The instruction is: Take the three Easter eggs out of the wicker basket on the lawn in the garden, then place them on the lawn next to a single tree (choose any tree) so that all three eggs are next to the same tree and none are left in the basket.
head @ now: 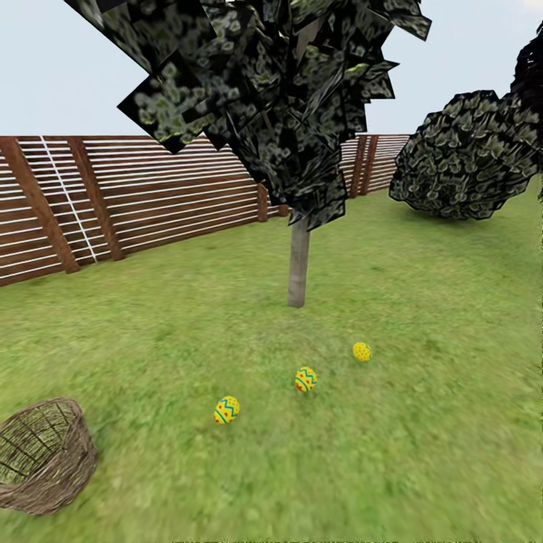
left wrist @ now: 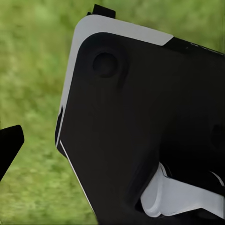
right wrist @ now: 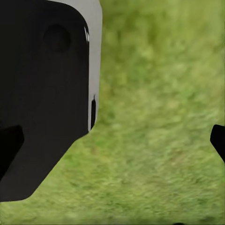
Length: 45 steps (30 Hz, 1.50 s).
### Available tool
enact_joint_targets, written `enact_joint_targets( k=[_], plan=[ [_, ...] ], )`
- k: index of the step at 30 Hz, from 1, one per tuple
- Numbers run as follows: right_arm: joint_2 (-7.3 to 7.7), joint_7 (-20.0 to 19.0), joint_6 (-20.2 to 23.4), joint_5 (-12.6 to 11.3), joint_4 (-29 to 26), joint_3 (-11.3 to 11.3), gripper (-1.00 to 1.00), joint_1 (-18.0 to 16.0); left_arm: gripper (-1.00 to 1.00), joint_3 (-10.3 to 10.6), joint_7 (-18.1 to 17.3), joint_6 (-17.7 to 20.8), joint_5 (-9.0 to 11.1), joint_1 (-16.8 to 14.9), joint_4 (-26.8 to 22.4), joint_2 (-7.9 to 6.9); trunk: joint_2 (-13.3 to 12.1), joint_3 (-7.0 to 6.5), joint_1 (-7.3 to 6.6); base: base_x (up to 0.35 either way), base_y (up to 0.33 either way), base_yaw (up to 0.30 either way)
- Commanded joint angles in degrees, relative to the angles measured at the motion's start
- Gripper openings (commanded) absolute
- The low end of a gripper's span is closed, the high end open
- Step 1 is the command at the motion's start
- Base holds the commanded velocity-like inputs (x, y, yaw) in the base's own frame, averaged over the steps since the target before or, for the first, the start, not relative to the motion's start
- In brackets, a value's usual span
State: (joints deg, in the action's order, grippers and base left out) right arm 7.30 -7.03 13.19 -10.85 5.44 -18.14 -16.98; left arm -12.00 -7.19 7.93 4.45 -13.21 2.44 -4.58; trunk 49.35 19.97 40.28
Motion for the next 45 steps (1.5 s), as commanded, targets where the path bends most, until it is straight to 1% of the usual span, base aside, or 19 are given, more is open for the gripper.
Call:
enact_joint_targets(
  k=[1, 12, 17, 19, 24, 30, 35, 43, 45],
  plan=[
    [-0.02, -0.27, 0.09, -0.57, 0.09, -0.5, 1.0, -0.07, 1.0, -0.13, -0.19, 0.16, 0.48, -0.07, 0.11, -0.01, -0.37, -0.03, -0.22, 0.0, 0.0, -0.077],
    [-0.02, -0.27, 0.15, -0.55, 0.16, -0.5, 1.0, -0.07, 1.0, -0.13, -0.18, -0.43, 0.48, -0.07, 0.14, -0.08, -4.78, -0.96, -2.64, 0.0, 0.0, -0.078],
    [-0.07, -0.27, 0.12, -0.56, 0.18, -0.49, 1.0, 1.16, 1.0, -0.13, -0.19, -0.45, 0.51, -0.07, 0.5, -0.24, -6.78, -1.38, -3.74, 0.0, 0.0, -0.087],
    [-0.36, -0.27, -0.02, -0.57, 0.18, -0.48, 1.0, 1.89, 1.0, -0.13, -0.24, -0.56, 0.54, -0.07, 0.59, -0.31, -7.58, -1.55, -4.18, 0.0, 0.0, -0.089],
    [-0.67, -0.27, -0.02, -0.58, 0.11, -0.42, 1.0, 2.26, 1.0, -0.13, -0.27, -1.03, 0.56, -0.05, 0.63, -0.27, -9.59, -1.98, -5.27, 0.0, 0.0, -0.088],
    [-0.59, -0.29, -0.02, -0.76, -0.07, -0.33, 1.0, 2.3, 1.0, -0.13, -0.27, -1.14, 0.52, -0.07, 0.62, -0.31, -12.0, -2.49, -6.59, 0.0, 0.0, -0.075],
    [-0.69, -0.32, -0.03, -0.74, -0.23, -0.41, 1.0, 2.3, 1.0, -0.04, -0.2, -1.35, 0.33, -0.07, 0.32, -0.15, -12.0, -2.31, -6.59, 0.0, 0.0, -0.013],
    [-0.66, -0.27, -0.1, -0.27, -0.24, -0.57, 1.0, 2.3, 1.0, 0.0, -0.19, -1.33, 0.49, -0.06, 0.26, -0.71, -12.0, -2.29, -6.59, 0.0, 0.0, 0.0],
    [-0.68, -0.27, -0.1, -0.24, -0.24, -0.64, 1.0, 2.3, 1.0, -0.07, -0.19, -1.01, 0.5, -0.06, 0.51, -0.32, -12.0, -2.29, -6.59, 0.0, 0.0, 0.0]
  ],
)
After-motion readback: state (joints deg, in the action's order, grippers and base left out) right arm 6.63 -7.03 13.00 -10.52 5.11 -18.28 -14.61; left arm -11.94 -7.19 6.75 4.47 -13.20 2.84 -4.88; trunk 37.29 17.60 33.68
